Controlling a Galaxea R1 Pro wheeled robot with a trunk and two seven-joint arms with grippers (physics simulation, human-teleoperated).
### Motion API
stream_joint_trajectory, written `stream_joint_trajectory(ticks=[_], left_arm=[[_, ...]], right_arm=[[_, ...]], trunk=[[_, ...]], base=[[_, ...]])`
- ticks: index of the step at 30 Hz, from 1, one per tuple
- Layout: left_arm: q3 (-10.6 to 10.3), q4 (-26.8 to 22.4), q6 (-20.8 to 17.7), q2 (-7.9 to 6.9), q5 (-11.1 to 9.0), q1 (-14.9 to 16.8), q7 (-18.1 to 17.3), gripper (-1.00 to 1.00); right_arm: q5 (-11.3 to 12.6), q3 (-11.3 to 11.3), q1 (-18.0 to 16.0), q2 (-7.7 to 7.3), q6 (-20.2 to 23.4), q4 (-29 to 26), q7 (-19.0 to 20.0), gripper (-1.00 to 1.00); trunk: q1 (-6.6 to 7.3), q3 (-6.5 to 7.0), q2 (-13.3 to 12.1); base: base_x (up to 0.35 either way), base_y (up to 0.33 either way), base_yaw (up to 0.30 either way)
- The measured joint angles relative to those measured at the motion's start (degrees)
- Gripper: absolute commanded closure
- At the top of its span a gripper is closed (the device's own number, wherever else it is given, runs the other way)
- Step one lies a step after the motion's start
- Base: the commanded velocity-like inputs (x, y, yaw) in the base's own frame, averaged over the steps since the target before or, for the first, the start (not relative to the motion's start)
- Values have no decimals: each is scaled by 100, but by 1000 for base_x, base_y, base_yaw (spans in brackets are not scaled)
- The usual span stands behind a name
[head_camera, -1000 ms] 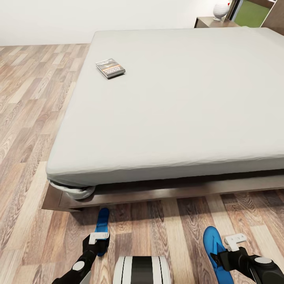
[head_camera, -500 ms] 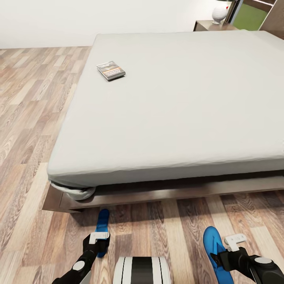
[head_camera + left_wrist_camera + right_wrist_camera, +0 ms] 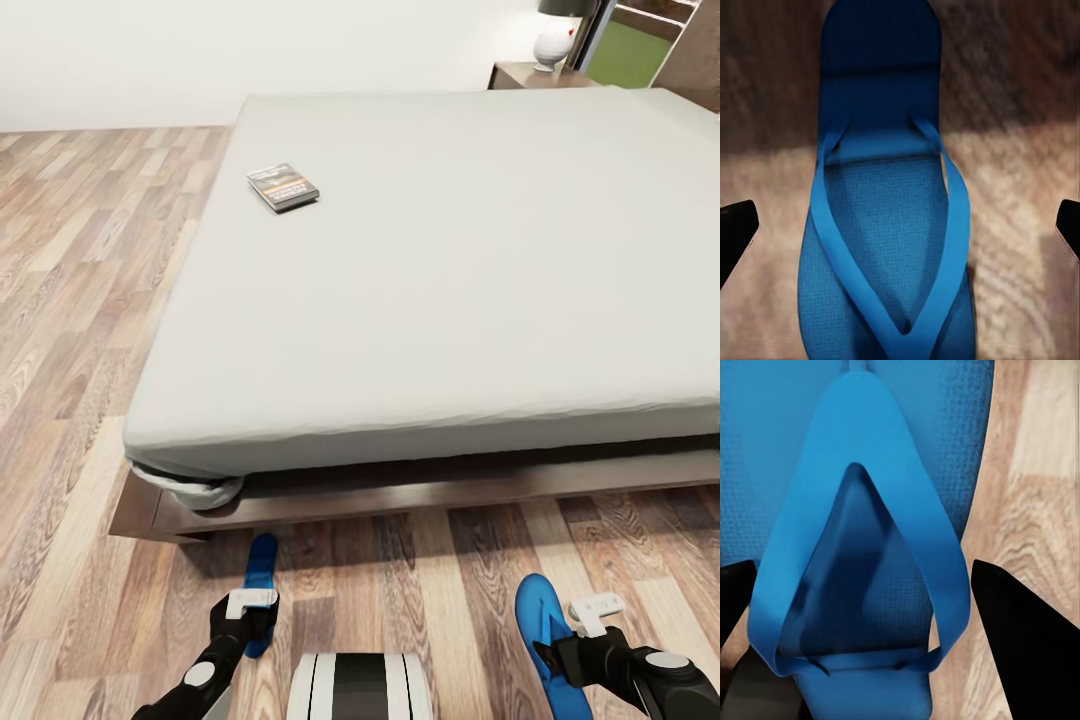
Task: In the bedroom, move the book from the bed onto either nightstand, and place the two sandals side by side next to the bed.
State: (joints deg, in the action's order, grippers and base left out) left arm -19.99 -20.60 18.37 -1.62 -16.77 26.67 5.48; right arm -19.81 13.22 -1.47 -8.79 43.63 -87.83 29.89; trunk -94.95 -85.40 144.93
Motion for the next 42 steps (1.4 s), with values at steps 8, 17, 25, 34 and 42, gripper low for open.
stream_joint_trajectory(ticks=[8,17,25,34,42], left_arm=[[8,19,0,0,0,-5,-1,-100],[17,51,-5,0,1,-7,0,-100],[23,69,0,-6,8,-7,-2,-100],[30,74,0,-32,10,-9,-6,-100],[35,74,0,-64,10,-15,-12,-100]], right_arm=[[-2,0,0,-8,0,0,1,100],[-2,0,1,-8,0,0,-1,100],[-1,0,1,-19,-1,0,-4,100],[0,50,1,-60,-5,7,0,100],[-2,502,1,-69,-89,9,63,100]], trunk=[[5,45,-3],[20,178,-11],[28,245,-15],[28,245,-15],[38,333,-20]], base=[[0,0,0],[0,0,0],[0,0,0],[0,0,0],[0,0,0]])
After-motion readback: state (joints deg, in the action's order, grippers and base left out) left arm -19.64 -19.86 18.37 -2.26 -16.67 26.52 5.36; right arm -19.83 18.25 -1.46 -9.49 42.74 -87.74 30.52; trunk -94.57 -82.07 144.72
